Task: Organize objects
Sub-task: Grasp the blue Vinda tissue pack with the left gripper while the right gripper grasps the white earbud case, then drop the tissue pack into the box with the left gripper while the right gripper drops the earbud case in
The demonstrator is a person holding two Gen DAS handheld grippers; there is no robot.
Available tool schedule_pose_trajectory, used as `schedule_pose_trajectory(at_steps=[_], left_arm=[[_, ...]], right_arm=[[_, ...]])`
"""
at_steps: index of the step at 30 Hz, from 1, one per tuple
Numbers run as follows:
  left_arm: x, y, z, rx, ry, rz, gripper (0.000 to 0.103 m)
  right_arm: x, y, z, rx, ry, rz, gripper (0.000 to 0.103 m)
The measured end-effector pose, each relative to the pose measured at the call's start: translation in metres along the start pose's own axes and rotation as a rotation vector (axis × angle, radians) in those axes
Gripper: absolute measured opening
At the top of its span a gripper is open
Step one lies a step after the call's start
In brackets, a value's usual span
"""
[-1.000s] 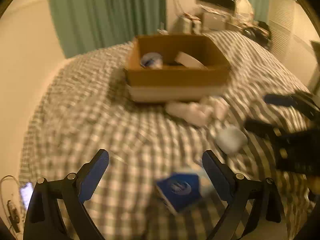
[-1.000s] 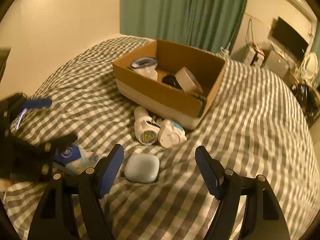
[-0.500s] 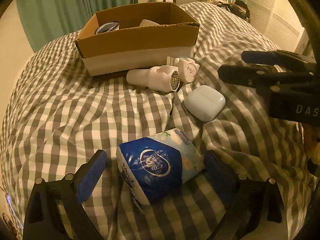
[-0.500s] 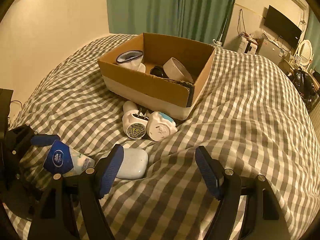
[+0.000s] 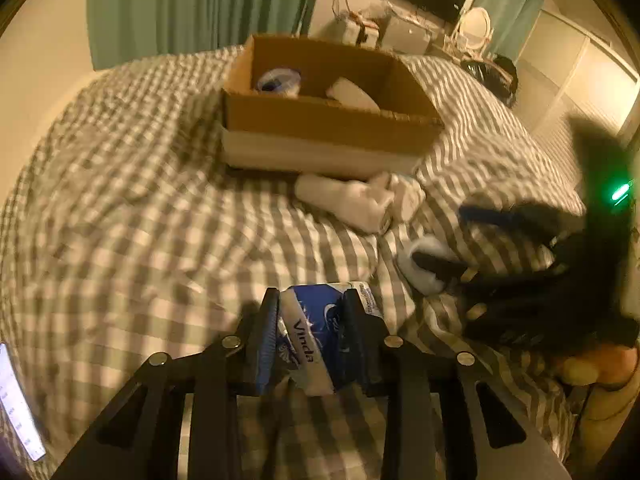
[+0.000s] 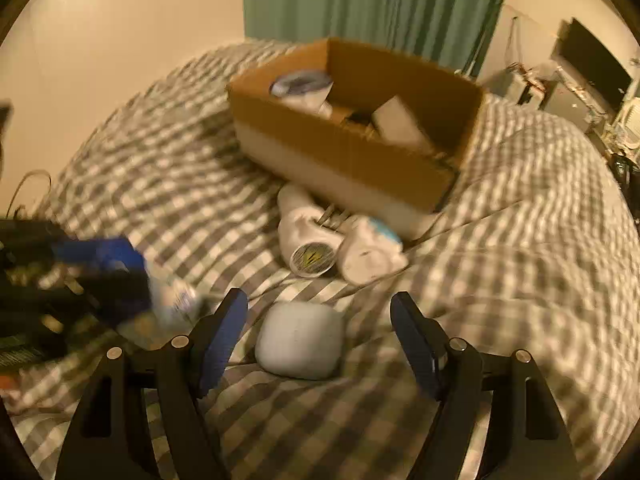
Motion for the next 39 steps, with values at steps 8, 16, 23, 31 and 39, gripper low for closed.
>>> schedule_pose_trajectory(at_steps=[8, 16, 23, 31, 39], left_arm=[[0.029, 0.026, -0.023, -0.087, 0.082, -0.011, 0.025], [0.036, 0.041, -0.033, -0.132, 0.123, 0.024, 0.025], [0.033, 0.090, -0.056, -0.223, 0.123, 0.063, 0.025], [0.026, 0.194, -0.053, -0.316, 0.130, 0.121, 0.024], [0.026, 0.255, 0.018, -0.293, 0.158, 0.188, 0.024]], right_arm=[[0.015, -0.012, 0.039, 0.135, -0.009, -0.081, 0.064], [0.019, -0.009, 0.024, 0.112, 0.015, -0.080, 0.051], [0.004, 0.044, -0.047, -0.069, -0.009, -0.051, 0.051], [-0.036, 0.149, -0.070, -0.208, -0.044, 0.002, 0.051], [-0.078, 0.195, -0.004, -0.180, -0.021, 0.070, 0.050]])
Point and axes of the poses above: each gripper's, at about its wrist camera, not at the fingertips, and z roughly the way its jaws point, x to its left, y to its top, the point moved 9 cm from there along z, roughly the way its jaws point, and after that the axes turned 2 degrees about x, right-handed, at the moved point
